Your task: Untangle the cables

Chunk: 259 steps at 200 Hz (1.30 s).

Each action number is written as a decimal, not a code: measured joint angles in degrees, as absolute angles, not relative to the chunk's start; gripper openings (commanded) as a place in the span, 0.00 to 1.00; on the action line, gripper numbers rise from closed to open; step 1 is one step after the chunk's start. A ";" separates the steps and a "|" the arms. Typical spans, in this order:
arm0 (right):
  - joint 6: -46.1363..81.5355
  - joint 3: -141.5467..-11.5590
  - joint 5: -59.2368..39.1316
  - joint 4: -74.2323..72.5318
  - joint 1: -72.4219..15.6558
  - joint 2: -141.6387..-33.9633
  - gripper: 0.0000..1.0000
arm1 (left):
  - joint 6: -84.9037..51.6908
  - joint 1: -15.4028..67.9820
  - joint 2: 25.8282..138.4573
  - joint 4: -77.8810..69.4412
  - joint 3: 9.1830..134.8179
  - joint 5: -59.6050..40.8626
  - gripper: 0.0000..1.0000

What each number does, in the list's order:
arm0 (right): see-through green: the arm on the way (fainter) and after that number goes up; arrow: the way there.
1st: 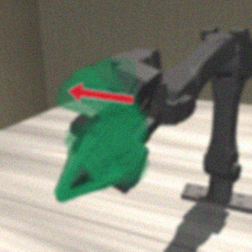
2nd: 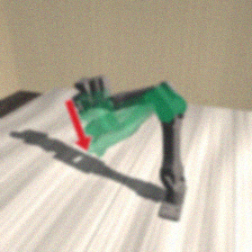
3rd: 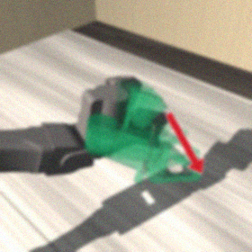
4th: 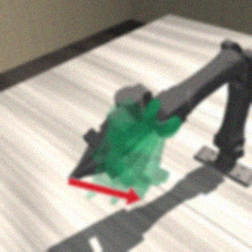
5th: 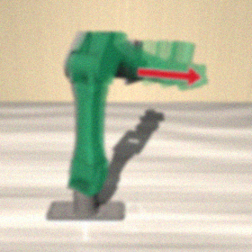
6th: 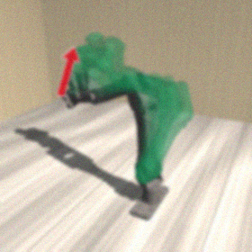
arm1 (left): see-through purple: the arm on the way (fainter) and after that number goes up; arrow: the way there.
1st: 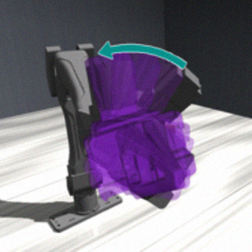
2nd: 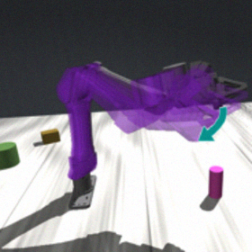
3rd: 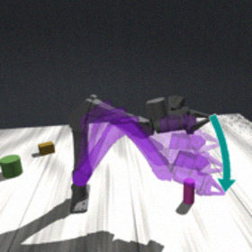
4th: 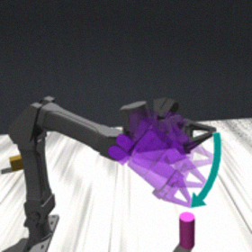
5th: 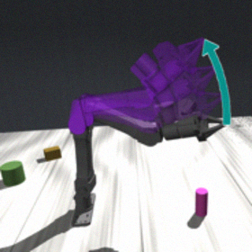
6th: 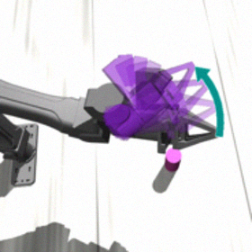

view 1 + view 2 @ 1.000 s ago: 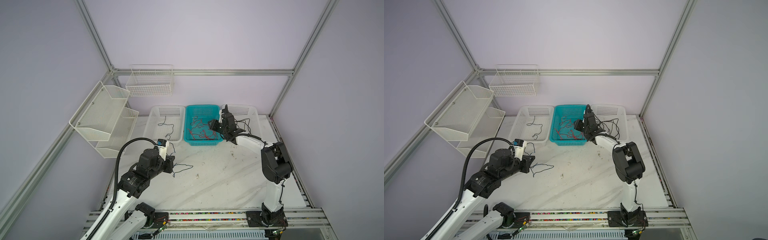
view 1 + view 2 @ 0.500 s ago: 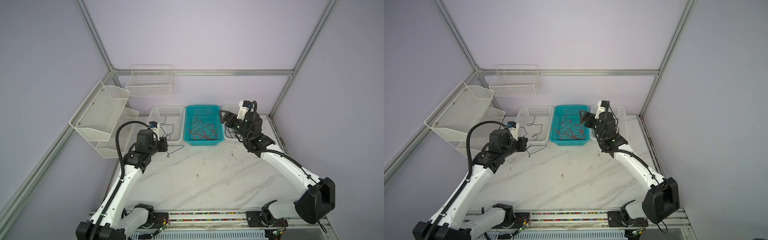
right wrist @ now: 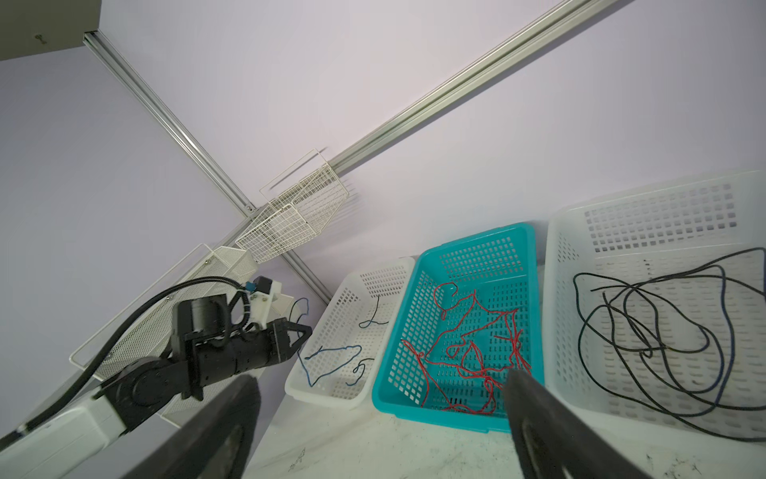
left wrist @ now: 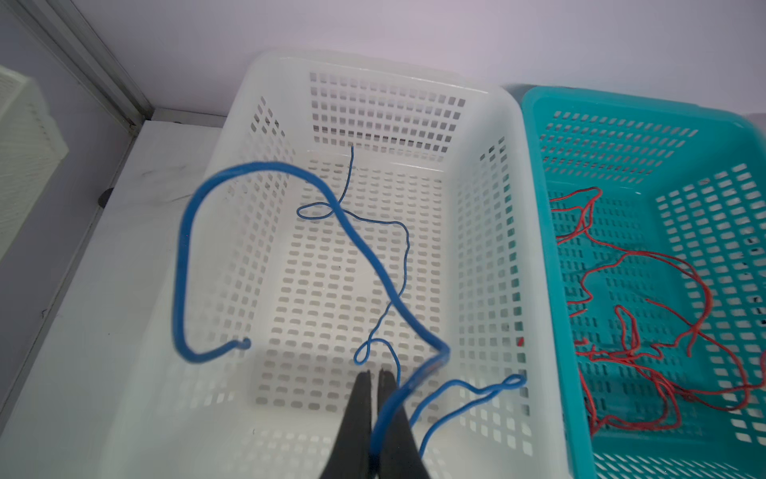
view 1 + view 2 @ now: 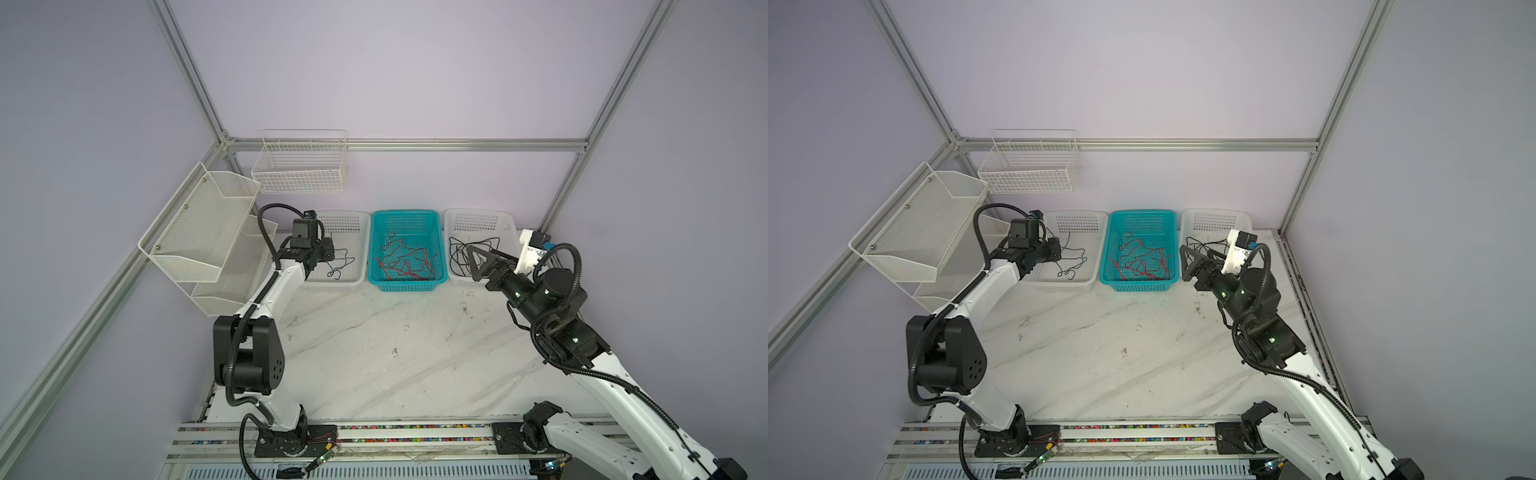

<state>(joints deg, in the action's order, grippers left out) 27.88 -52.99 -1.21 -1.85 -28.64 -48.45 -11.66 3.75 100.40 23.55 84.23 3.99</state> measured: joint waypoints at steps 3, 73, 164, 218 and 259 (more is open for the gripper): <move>27.77 -52.69 -1.21 -1.61 -28.67 -47.86 0.95 | -11.33 3.75 101.36 23.66 84.99 4.03 0.00; 26.50 -47.62 2.26 4.21 -28.67 -38.76 0.97 | -9.65 3.75 111.68 26.33 91.66 3.62 0.30; 25.04 -39.22 17.28 1.69 -28.75 -37.98 0.97 | -14.09 3.79 94.98 26.96 87.55 -2.28 1.00; 11.05 -23.59 34.35 -19.99 -29.65 -39.29 0.97 | -17.65 4.80 65.63 18.00 62.17 4.21 0.99; 2.85 -21.71 41.98 -35.73 -27.55 -54.30 0.97 | -17.28 4.91 57.45 10.00 40.25 12.14 1.00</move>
